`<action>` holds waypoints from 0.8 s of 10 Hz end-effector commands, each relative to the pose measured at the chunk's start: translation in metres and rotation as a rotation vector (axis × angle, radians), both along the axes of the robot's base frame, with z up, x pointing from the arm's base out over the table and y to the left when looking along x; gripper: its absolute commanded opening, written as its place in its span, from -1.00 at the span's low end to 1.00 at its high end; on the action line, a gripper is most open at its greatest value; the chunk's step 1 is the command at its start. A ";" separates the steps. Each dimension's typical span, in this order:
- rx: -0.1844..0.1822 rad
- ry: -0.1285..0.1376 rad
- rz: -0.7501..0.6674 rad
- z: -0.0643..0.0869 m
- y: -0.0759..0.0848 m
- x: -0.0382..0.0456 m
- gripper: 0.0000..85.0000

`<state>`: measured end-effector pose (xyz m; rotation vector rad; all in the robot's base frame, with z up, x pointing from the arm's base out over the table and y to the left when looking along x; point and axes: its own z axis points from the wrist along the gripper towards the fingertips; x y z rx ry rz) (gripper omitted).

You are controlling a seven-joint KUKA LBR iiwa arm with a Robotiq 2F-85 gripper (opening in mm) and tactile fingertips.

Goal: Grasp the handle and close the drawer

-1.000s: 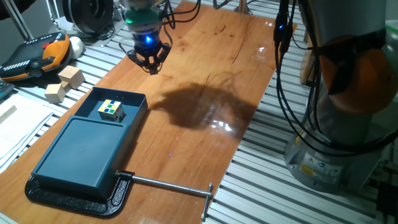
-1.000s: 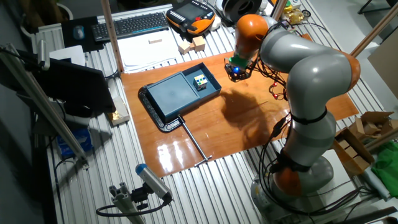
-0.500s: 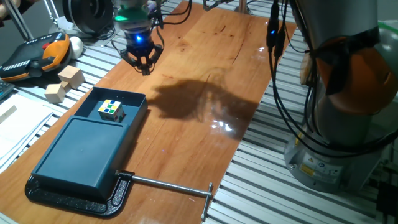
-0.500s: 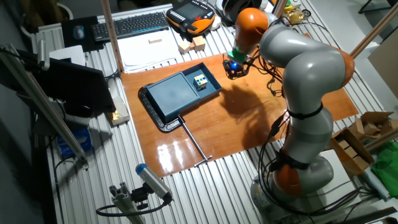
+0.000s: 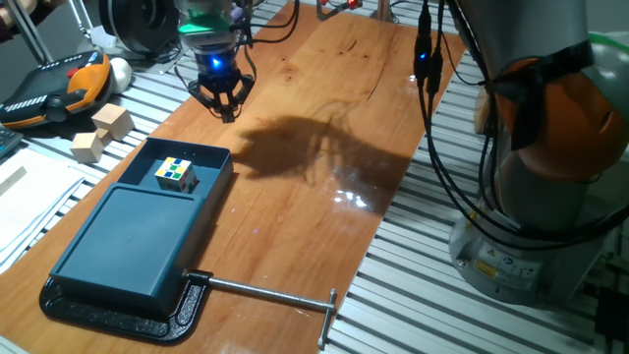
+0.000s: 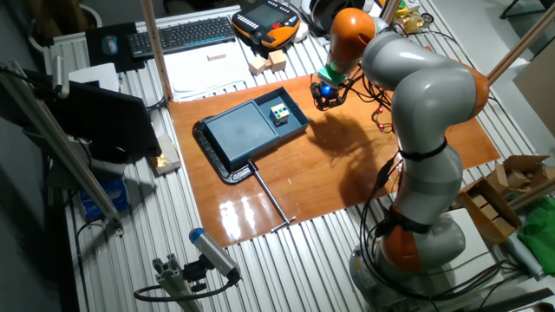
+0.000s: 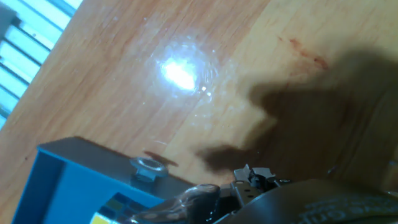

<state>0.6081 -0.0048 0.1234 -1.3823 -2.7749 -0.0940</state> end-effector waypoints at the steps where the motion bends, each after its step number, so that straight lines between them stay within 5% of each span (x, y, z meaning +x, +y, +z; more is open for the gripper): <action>1: 0.006 0.001 -0.033 -0.001 0.001 -0.0001 -0.91; 3: 0.030 0.026 -0.027 -0.001 0.003 0.0001 -0.73; 4: 0.036 0.019 -0.024 -0.001 0.003 0.0002 -0.86; 5: 0.047 0.068 -0.044 -0.002 0.004 0.0012 -0.95; 8: 0.047 0.004 -0.200 -0.005 0.005 0.0104 -0.95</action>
